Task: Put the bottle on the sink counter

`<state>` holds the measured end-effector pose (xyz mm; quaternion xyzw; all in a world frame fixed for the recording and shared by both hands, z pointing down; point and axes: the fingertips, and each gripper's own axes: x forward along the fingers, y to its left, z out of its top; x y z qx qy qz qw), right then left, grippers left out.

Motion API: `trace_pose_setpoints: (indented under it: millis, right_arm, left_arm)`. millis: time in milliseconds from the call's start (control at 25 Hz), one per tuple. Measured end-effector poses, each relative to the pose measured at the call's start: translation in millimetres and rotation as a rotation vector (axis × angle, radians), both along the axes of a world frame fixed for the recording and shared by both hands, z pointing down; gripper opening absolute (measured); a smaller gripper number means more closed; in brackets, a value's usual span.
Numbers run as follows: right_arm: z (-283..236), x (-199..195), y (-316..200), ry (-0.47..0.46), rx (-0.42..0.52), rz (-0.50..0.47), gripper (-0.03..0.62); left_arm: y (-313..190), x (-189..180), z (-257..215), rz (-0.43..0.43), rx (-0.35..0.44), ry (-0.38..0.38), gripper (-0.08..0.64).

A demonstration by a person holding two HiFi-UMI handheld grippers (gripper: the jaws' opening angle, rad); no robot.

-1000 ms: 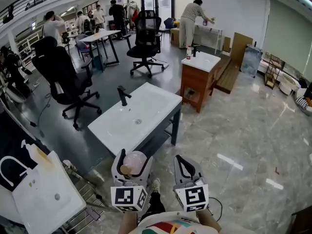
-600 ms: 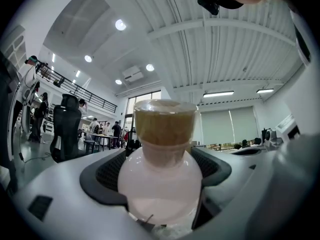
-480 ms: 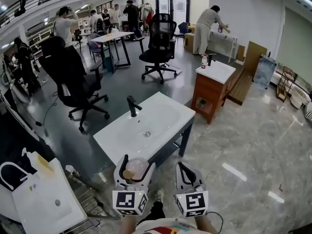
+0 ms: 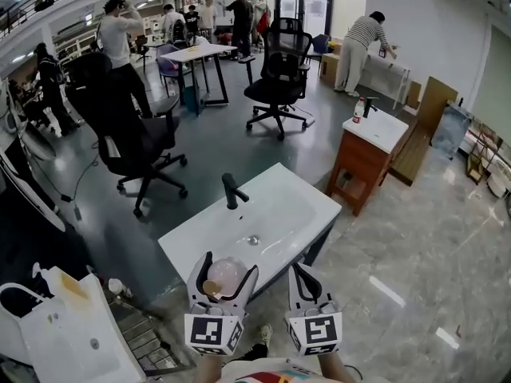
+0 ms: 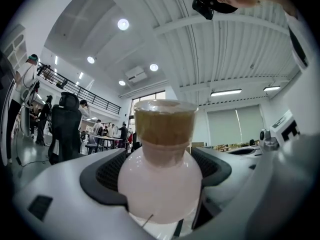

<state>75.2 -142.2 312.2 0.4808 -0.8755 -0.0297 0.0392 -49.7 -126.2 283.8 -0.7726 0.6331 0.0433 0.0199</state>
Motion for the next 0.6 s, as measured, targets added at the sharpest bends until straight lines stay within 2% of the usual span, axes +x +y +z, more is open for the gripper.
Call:
trace_pose_setpoints:
  millis: [440,600]
  right_arm:
    - [-9.2,-60.6,-106.2,0.021,-0.008,-0.054,0.012]
    - [-11.0,-87.8,-115.8,0.089,0.026,-0.123,0.012]
  left_arm:
    - [-101.3,-49.3,-14.8,-0.024,0.02,0.009,0.394]
    - [-117.9,-63.5,-17.0,-0.048,0.021,0.018,0.394]
